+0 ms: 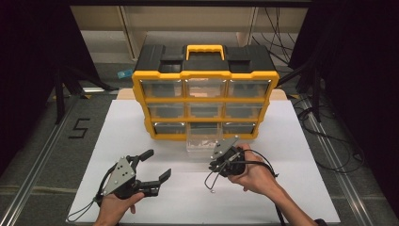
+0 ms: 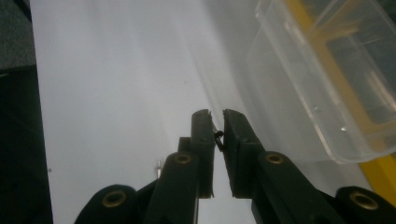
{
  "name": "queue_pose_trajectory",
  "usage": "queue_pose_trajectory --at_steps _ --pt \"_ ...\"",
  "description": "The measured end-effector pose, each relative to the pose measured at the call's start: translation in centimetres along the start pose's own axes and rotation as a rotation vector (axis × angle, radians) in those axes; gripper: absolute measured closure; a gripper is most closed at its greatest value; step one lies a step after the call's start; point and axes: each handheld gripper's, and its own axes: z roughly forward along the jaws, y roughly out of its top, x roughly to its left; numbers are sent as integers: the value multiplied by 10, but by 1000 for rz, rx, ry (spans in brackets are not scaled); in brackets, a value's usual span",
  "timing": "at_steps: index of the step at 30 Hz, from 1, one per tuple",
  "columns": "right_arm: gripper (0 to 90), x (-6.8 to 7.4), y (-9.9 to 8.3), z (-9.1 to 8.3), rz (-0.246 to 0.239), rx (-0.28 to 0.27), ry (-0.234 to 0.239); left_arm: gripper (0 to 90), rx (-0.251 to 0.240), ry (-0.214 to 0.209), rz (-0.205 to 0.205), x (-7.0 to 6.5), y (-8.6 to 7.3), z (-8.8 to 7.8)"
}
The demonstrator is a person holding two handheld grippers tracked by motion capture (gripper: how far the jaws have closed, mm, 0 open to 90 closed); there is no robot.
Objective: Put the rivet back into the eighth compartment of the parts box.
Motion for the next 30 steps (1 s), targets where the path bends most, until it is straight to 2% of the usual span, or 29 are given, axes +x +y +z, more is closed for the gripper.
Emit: queue_pose_trajectory --at_steps 5,16,19,30 --pt "833 -4 6 -9 10 -54 -19 161 -1 1 -1 0 0 0" --pt "834 -14 18 -21 28 -135 -57 161 0 0 0 0 0 0" --pt "834 -19 20 -20 30 -152 -81 161 2 1 1 0 0 0" --pt "833 -36 26 -14 49 -187 -122 161 7 3 1 0 0 0"
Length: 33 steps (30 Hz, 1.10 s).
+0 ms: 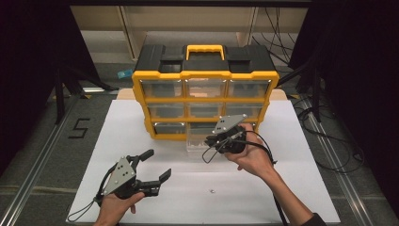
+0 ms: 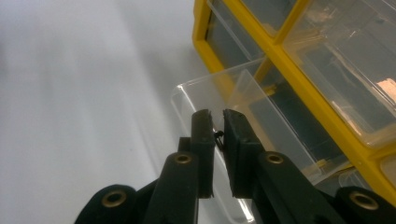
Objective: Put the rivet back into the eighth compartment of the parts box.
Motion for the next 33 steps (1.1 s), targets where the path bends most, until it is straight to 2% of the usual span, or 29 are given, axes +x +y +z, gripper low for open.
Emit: queue_pose_trajectory --at_steps 5,10,15,16,25,29,30,33 --pt "834 -8 -1 9 14 -4 -20 161 -6 1 0 0 0 0" --pt "834 -14 -1 18 27 -4 -21 161 -10 -2 1 0 0 0" --pt "833 -17 0 26 28 -3 -27 161 -7 2 0 0 0 -1" --pt "834 -18 0 26 28 8 -16 161 -8 1 1 1 1 -1" --pt "825 -21 -2 36 38 16 -33 161 -15 -2 -1 1 0 0" --pt "694 -21 -3 38 47 34 -24 161 -13 -2 -1 1 0 0" --pt "677 -20 -2 38 49 28 -41 161 -16 -2 0 1 1 0" --pt "599 -20 0 34 46 7 -39 161 -7 1 -1 1 1 -1"
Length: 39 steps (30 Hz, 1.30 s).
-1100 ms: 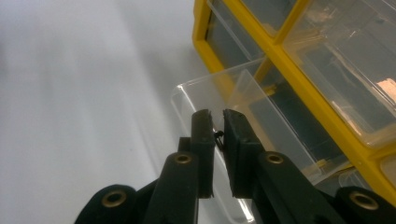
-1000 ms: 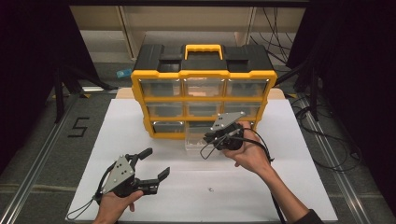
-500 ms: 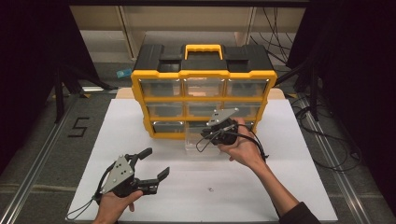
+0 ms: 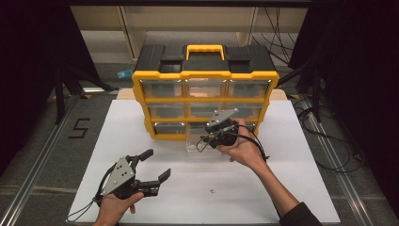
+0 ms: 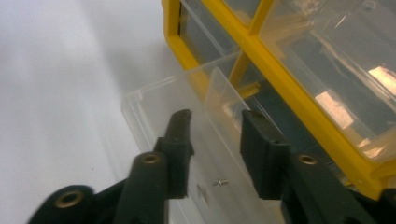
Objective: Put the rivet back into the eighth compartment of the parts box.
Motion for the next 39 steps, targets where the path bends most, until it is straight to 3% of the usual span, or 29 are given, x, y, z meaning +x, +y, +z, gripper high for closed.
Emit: queue_pose_trajectory --at_steps 8,21,30,32,39 --pt "467 8 8 -20 -19 -48 10 161 1 0 3 0 0 0" --pt "376 30 2 -43 -70 -37 58 161 -6 0 2 1 0 0" --pt "345 49 -3 -42 -109 -20 86 161 -7 1 -5 1 0 0" --pt "342 52 -5 -41 -112 -3 109 161 -7 1 -5 1 0 0" --pt "330 61 -18 -34 -115 47 124 161 -9 1 -8 1 0 0"
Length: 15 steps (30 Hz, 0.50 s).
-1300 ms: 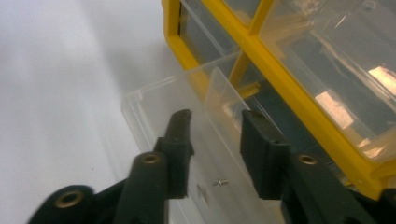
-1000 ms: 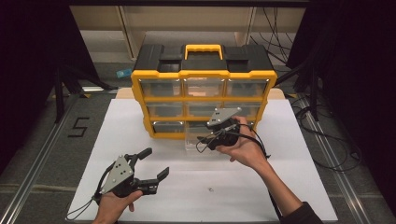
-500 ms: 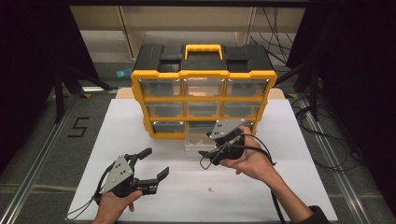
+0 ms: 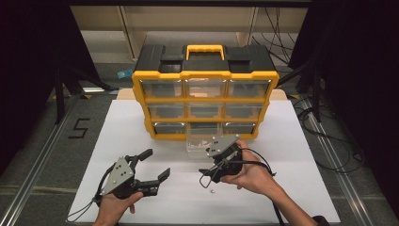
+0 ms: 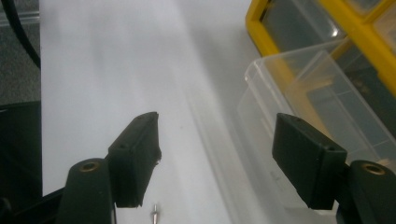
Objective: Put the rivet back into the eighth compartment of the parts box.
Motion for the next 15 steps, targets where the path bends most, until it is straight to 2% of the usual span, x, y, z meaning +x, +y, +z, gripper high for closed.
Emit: queue_pose_trajectory --at_steps 15 --pt "332 14 -23 22 -32 138 83 161 1 0 -1 0 0 0"
